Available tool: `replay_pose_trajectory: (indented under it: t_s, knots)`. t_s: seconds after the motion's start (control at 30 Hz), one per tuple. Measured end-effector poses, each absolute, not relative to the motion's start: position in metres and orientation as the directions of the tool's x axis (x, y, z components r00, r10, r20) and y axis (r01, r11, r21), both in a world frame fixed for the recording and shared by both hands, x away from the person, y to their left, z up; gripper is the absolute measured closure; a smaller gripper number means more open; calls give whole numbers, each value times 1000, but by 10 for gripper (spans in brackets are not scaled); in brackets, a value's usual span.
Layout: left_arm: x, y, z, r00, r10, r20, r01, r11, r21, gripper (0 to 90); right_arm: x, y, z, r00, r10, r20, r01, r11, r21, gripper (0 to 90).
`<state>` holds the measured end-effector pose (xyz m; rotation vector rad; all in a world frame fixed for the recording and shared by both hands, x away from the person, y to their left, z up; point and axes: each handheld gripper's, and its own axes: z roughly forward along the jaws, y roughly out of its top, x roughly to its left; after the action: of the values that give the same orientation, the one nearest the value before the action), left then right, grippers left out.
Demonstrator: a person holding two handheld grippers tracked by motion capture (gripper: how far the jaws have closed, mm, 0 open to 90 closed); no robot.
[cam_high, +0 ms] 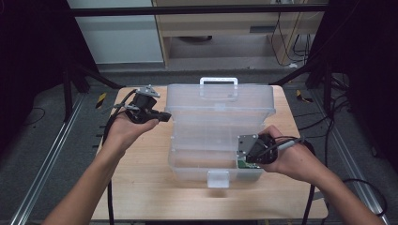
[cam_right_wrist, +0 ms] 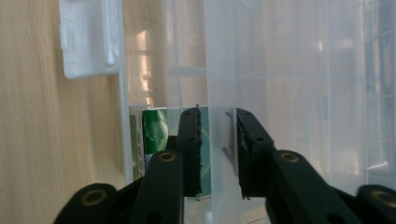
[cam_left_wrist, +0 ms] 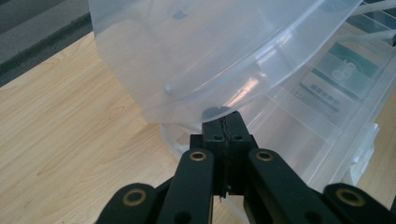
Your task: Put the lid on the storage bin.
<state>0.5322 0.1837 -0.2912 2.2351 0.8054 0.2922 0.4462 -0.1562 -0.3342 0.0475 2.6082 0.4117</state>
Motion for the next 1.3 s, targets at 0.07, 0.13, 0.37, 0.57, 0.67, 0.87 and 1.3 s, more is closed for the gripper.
replay_pose_trajectory:
  t_s: [0.07,0.13,0.37,0.57,0.67,0.87,1.3]
  knots:
    - [530,184,-293,780,625,-32,460,-538,706,900,444,-158,-334,-875,128,-466,-31,947,318,670]
    - [527,185,-294,783,621,-31,456,-540,707,900,441,-161,-333,-874,161,-460,-12,936,351,622]
    - [518,186,-301,792,610,-33,449,-544,709,900,428,-173,-330,-851,256,-459,34,898,440,443]
    - [508,188,-311,796,604,-37,445,-544,712,900,417,-185,-329,-828,336,-449,86,868,489,300]
    - [504,188,-315,800,599,-37,441,-546,713,900,410,-192,-329,-814,370,-448,110,856,506,269]
    - [497,188,-323,803,596,-22,428,-550,717,900,398,-207,-331,-788,434,-435,163,830,534,239]
    - [487,189,-337,799,601,2,411,-549,728,900,386,-244,-345,-723,552,-415,271,780,564,226]
